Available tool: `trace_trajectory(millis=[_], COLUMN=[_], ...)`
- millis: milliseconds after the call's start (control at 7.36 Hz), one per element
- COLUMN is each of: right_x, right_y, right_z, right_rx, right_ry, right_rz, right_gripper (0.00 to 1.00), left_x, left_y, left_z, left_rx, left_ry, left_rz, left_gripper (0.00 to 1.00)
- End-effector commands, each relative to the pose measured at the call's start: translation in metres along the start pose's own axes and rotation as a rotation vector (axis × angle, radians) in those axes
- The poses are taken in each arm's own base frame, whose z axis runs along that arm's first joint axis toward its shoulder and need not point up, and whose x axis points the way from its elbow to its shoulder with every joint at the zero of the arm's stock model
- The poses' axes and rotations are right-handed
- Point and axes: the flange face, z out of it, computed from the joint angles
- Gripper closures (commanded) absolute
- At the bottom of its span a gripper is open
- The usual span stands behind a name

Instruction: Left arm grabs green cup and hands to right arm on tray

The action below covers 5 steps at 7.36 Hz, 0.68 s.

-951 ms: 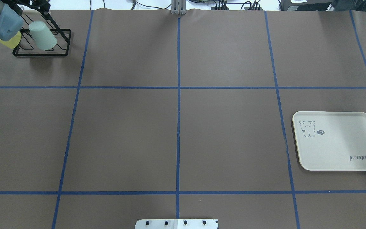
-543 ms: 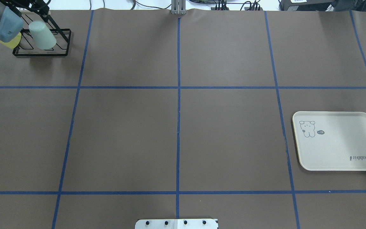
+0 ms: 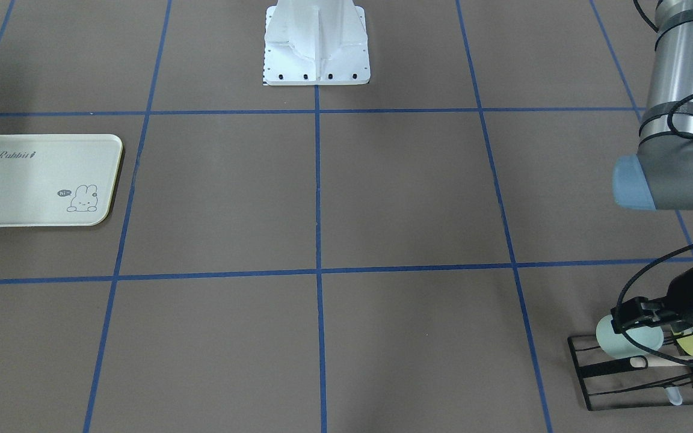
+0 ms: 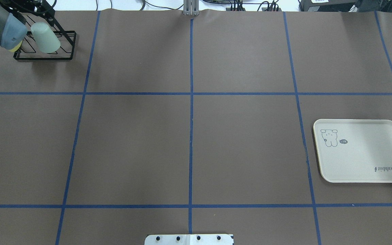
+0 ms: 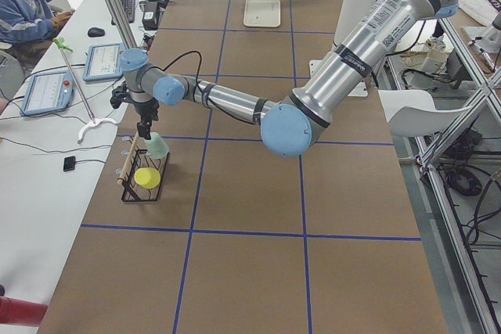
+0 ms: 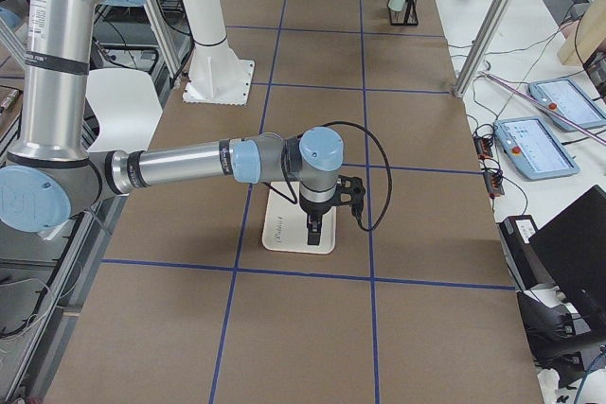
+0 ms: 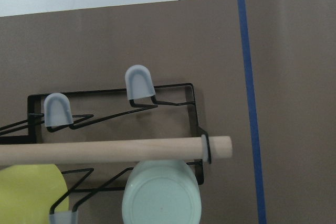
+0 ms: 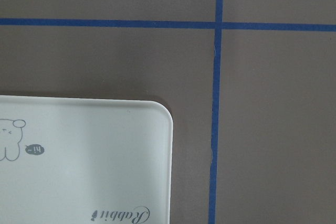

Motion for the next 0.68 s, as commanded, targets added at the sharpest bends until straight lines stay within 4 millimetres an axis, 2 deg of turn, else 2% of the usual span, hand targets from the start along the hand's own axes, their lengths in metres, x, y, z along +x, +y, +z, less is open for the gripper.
trace_trajectory(millis=[0,543], right_x=[0.0007,0.0005], right_y=[-0.0001,-0.0001], right_z=[0.0006,0.0006], right_rx=[-0.001,-0.001], right_ry=[0.001,0.0], right_rz=[0.001,0.001], right_gripper=[0.0,0.0], left_x=[-0.0042,-0.0098], left_y=[0.0013,0.0006], left_z=[0.0139,0.0189], left_rx=[-0.02,-0.03], left_ry=[-0.008,-0.015], left_rz=[-0.014,-0.015], left_gripper=[0.01,0.02])
